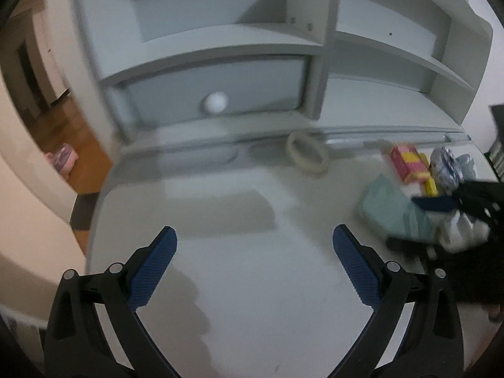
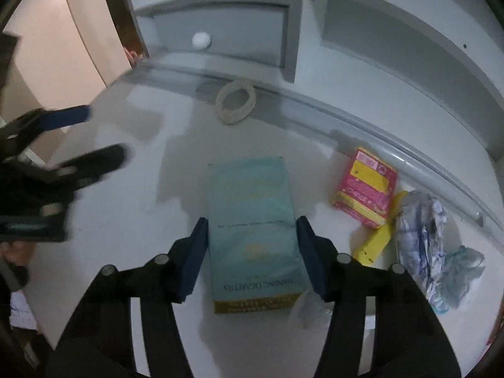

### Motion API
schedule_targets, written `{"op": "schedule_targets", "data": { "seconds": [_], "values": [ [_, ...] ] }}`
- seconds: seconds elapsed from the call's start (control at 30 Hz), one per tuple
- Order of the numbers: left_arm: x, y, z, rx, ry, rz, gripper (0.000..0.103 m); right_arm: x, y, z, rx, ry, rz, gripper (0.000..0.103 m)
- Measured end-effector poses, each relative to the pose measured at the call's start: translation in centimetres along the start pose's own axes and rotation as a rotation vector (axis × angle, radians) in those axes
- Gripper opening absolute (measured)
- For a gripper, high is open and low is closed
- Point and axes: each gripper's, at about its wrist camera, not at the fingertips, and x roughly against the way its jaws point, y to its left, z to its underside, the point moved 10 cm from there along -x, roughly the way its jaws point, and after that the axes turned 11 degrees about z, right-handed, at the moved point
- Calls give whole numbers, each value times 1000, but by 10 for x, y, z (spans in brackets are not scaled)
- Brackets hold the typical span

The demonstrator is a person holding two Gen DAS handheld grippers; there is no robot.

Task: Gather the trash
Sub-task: 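Grasp the clear tape ring with the left tool while the right tool grasps the light-blue cigarette pack, then carry both to the black bin and open both tools to drop them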

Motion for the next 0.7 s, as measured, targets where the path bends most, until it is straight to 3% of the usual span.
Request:
{"op": "schedule_targets", "data": {
  "seconds": [0.23, 0.33, 0.37, 0.47, 0.57, 0.67, 0.7],
  "values": [
    [-53, -20, -42, -1, 14, -5, 96, 55, -5, 11, -2, -90, -2, 56],
    [-65, -15, -53, 7, -2, -69, 96, 64, -11, 10, -10, -100, 2, 56],
    [-71, -15, -54, 17, 15, -58, 95, 69, -15, 11, -17, -104, 5, 56],
    [-82, -13, -54, 67, 49, -36, 79, 80, -26, 19, -41, -114, 10, 55],
    [-86, -19, -54, 52, 50, -42, 69, 97, -44, 34, -80, -125, 21, 55],
    [-83, -32, -54, 34, 49, -36, 39, 116, -65, 55, -120, -139, 47, 55],
    [-82, -35, -54, 29, 53, -54, 38, 122, -73, 63, -137, -144, 57, 55]
  ]
}}
